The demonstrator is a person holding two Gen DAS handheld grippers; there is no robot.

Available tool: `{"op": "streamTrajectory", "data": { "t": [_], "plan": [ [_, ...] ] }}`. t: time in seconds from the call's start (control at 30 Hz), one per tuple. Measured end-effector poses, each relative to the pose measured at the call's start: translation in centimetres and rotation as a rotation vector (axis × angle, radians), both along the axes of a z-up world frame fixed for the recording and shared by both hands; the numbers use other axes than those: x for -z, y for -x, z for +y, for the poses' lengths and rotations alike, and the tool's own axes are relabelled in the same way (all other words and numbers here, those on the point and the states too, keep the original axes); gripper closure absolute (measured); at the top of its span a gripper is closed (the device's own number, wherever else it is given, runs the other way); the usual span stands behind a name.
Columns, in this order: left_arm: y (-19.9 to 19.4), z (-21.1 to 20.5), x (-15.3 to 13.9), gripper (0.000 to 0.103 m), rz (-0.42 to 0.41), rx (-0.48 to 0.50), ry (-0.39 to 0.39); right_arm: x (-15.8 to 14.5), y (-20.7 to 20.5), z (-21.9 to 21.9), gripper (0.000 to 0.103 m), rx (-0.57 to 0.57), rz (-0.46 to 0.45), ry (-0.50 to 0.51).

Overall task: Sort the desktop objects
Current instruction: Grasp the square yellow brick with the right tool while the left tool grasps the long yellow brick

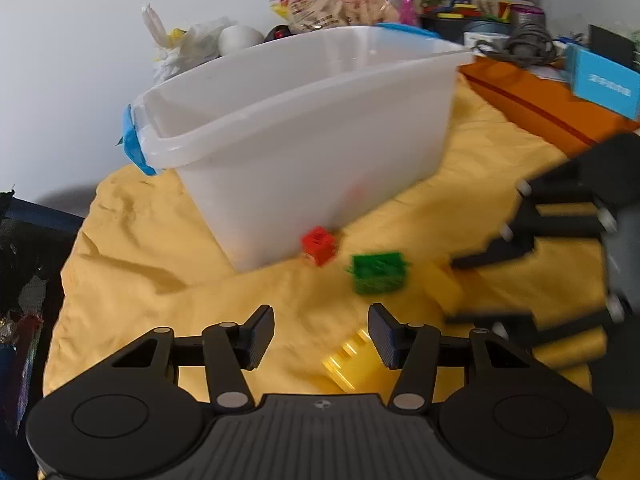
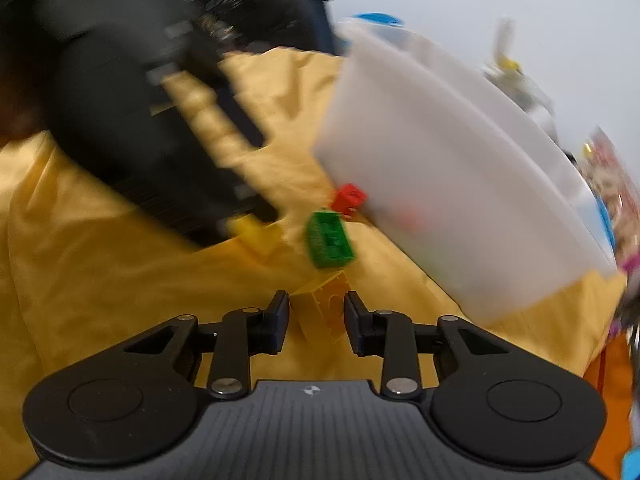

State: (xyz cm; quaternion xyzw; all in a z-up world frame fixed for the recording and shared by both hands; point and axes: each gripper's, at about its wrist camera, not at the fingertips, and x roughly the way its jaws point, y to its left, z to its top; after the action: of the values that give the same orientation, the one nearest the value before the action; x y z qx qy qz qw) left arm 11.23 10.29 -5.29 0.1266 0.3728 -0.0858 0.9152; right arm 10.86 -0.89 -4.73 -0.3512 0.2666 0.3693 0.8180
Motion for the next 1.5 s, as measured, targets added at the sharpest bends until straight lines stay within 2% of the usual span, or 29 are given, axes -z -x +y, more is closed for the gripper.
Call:
{"op": "streamTrajectory", "data": {
  "t": [0.07,0.13,0.2,0.3,0.4,0.47,0.5,0.57,0.67,0.73,0.8,0.83,1.0,1.1,1.3,1.4,1.5],
  "plan": [
    [1.0,-0.4,0.4,0.046,0.022,0.001,0.021,-0.5,-0.9,-1.0,0.07,0.044,0.059,-0.051],
    [1.9,-0.9,1.1,0.046,0.035,0.006,0.019,-1.5,-2.4,-3.0,0.07,0.122,0.22,-0.184],
    [2.6,-1.3,1.8,0.046,0.056,0.015,0.034,-1.9,-4.2,-5.5,0.07,0.217,0.423,-0.336],
    [3.6,-1.7,2.2,0.046,0.064,0.025,0.056,-0.4,-5.6,-8.2,0.069,0.297,0.705,-0.497],
    [4.4,-2.2,1.8,0.046,0.052,0.053,0.053,1.3,-6.3,-9.7,0.07,0.36,0.837,-0.586],
    [4.8,-2.1,0.8,0.046,0.013,0.045,0.052,1.2,-6.3,-10.3,0.066,0.384,0.818,-0.593],
    [4.7,-1.8,0.3,0.046,-0.008,0.037,0.058,0.8,-6.2,-10.5,0.06,0.389,0.774,-0.576],
    [3.5,-1.0,-0.7,0.045,-0.048,0.008,0.046,0.3,-6.2,-10.6,0.058,0.397,0.708,-0.545],
    [0.5,0.0,-0.8,0.045,-0.031,0.002,0.032,-0.8,-6.3,-10.5,0.054,0.412,0.584,-0.478],
    [-1.3,0.2,-0.1,0.047,0.036,0.012,0.066,-1.2,-6.1,-10.2,0.054,0.415,0.535,-0.431],
    [-2.1,0.5,0.2,0.055,0.081,0.028,0.143,-1.2,-6.3,-10.3,0.055,0.413,0.522,-0.411],
    [-1.9,0.2,0.1,0.059,0.081,0.044,0.149,-1.2,-6.2,-10.4,0.055,0.413,0.511,-0.398],
    [0.7,-1.9,0.3,0.06,0.049,0.096,0.082,-0.9,-6.0,-10.6,0.055,0.431,0.486,-0.359],
    [1.8,-2.3,0.2,0.059,0.054,0.085,0.12,-1.1,-5.8,-10.8,0.055,0.425,0.473,-0.345],
    [3.6,-3.4,0.7,0.059,0.085,0.098,0.143,-2.5,-5.1,-10.5,0.055,0.394,0.41,-0.332],
    [4.7,-3.1,-0.9,0.057,0.019,0.105,0.145,-3.1,-4.4,-10.1,0.055,0.358,0.373,-0.307],
    [4.0,-1.9,-1.6,0.056,-0.039,0.081,0.087,-2.7,-4.2,-9.5,0.055,0.352,0.382,-0.296]
  ]
}}
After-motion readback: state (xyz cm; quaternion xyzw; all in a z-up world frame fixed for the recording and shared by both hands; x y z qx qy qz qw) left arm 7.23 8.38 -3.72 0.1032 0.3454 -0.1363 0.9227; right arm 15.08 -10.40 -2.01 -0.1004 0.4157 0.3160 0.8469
